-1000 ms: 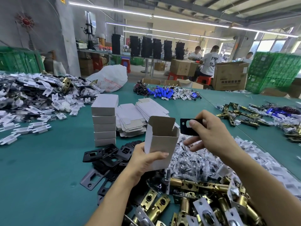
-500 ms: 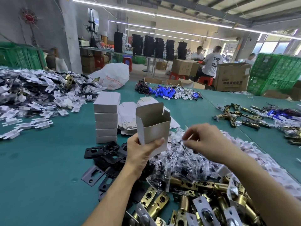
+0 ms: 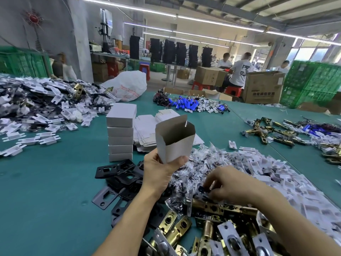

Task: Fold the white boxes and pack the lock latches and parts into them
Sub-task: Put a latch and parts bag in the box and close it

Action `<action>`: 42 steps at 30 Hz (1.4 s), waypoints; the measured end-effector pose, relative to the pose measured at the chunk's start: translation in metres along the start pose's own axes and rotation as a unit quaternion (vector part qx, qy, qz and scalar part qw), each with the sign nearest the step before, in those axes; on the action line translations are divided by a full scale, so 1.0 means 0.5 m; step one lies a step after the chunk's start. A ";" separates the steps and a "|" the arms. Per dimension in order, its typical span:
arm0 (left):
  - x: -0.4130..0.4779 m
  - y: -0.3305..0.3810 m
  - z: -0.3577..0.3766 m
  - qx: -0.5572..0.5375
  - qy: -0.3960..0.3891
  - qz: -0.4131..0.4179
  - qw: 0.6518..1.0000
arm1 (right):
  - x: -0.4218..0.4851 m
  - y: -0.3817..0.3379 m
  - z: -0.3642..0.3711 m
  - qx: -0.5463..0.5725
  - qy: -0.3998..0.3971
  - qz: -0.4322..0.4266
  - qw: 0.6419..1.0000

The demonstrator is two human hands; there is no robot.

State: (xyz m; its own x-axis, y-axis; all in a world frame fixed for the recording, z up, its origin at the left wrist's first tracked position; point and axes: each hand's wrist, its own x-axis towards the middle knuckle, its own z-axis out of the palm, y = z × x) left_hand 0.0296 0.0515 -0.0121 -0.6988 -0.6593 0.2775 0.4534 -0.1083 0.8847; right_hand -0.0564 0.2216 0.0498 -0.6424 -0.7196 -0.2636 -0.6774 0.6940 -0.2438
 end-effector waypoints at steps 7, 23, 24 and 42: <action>0.003 -0.014 -0.006 0.062 -0.007 -0.007 0.998 | -0.002 0.017 -0.041 0.120 0.193 -0.056 0.972; -0.003 -0.016 -0.002 0.083 -0.115 -0.059 0.988 | -0.011 -0.105 -0.104 -0.107 0.349 -0.167 0.916; -0.004 -0.015 -0.002 0.083 -0.119 -0.062 0.987 | -0.005 -0.106 -0.109 -0.115 0.331 -0.157 0.923; -0.004 -0.024 -0.005 0.141 -0.142 -0.083 0.976 | 0.031 -0.092 -0.126 -0.108 0.221 -0.152 0.957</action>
State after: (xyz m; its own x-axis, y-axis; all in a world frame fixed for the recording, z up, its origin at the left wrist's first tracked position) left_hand 0.0269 0.0522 -0.0240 -0.8929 -0.4136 0.1779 0.1779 0.0389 0.9833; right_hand -0.0577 0.1772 0.1159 -0.4602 -0.8596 0.2220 -0.8847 0.4648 -0.0341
